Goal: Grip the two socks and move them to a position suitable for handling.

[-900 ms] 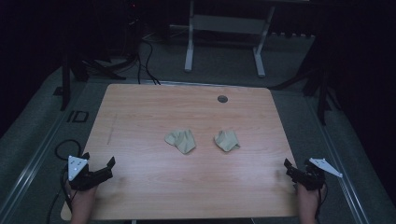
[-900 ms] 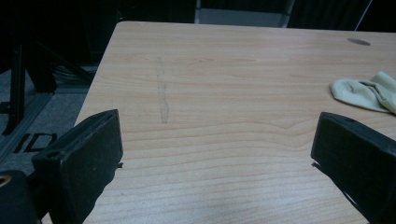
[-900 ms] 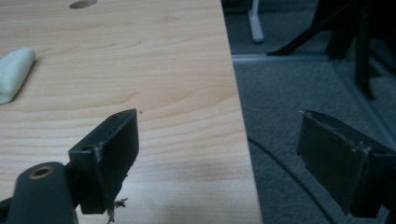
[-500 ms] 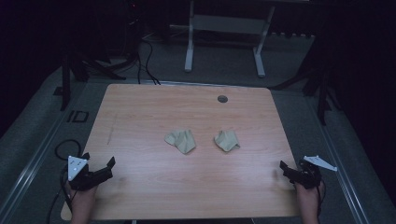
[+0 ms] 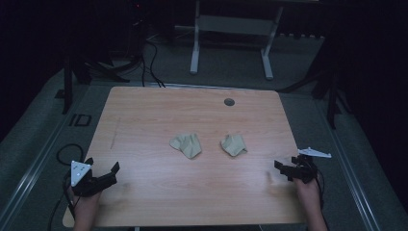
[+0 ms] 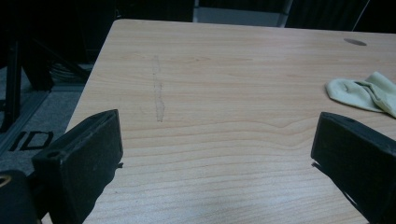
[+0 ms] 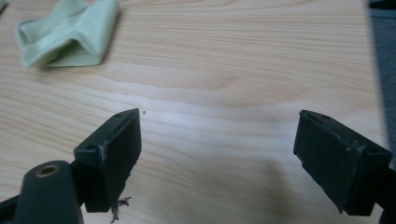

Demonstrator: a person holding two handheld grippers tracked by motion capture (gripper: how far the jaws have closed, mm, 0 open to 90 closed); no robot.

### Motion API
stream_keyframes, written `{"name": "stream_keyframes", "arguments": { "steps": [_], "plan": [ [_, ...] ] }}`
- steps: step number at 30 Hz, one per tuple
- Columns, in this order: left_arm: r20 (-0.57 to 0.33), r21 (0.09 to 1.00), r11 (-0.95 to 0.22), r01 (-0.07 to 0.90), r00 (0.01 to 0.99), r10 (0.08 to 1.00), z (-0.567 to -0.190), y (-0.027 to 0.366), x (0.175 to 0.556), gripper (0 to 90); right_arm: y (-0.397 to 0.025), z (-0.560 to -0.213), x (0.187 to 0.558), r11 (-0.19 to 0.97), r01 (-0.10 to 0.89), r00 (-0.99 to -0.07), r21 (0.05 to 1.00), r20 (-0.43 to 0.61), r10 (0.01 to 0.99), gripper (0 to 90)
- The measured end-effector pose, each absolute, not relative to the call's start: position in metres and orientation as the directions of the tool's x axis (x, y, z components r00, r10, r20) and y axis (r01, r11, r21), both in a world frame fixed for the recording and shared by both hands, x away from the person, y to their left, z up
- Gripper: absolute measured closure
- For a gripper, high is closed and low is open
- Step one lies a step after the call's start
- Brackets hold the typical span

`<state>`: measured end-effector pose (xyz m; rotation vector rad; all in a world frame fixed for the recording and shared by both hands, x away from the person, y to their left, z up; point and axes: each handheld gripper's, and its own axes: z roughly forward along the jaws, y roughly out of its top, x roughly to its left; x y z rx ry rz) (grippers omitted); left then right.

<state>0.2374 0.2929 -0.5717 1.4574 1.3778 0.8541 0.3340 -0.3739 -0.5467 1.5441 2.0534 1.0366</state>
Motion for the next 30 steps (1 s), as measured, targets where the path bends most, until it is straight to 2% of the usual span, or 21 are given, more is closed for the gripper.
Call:
{"name": "stream_keyframes", "arguments": {
  "steps": [10, 18, 21, 30],
  "plan": [
    [-0.105, 0.937, 0.049, 0.345, 0.145, 0.984, -0.572, 0.291, 0.238, 2.1, -0.327, -0.535, 0.362, 0.2, 0.678, -0.404, 0.707, 0.131, 0.905, 14.7],
    [-0.114, 0.937, 0.057, 0.344, 0.147, 0.983, -0.572, 0.292, 0.238, 2.1, -0.292, -0.524, 0.379, 0.276, 0.636, -0.488, 0.72, 0.098, 0.868, 25.9],
    [-0.114, 0.938, 0.056, 0.343, 0.151, 0.982, -0.571, 0.292, 0.238, 2.1, -0.274, -0.519, 0.389, 0.329, 0.616, -0.521, 0.716, 0.057, 0.852, 33.9],
    [-0.116, 0.938, 0.057, 0.341, 0.155, 0.981, -0.571, 0.292, 0.238, 2.1, -0.234, -0.52, 0.409, 0.39, 0.602, -0.575, 0.696, 0.039, 0.817, 34.2]
  ]
}}
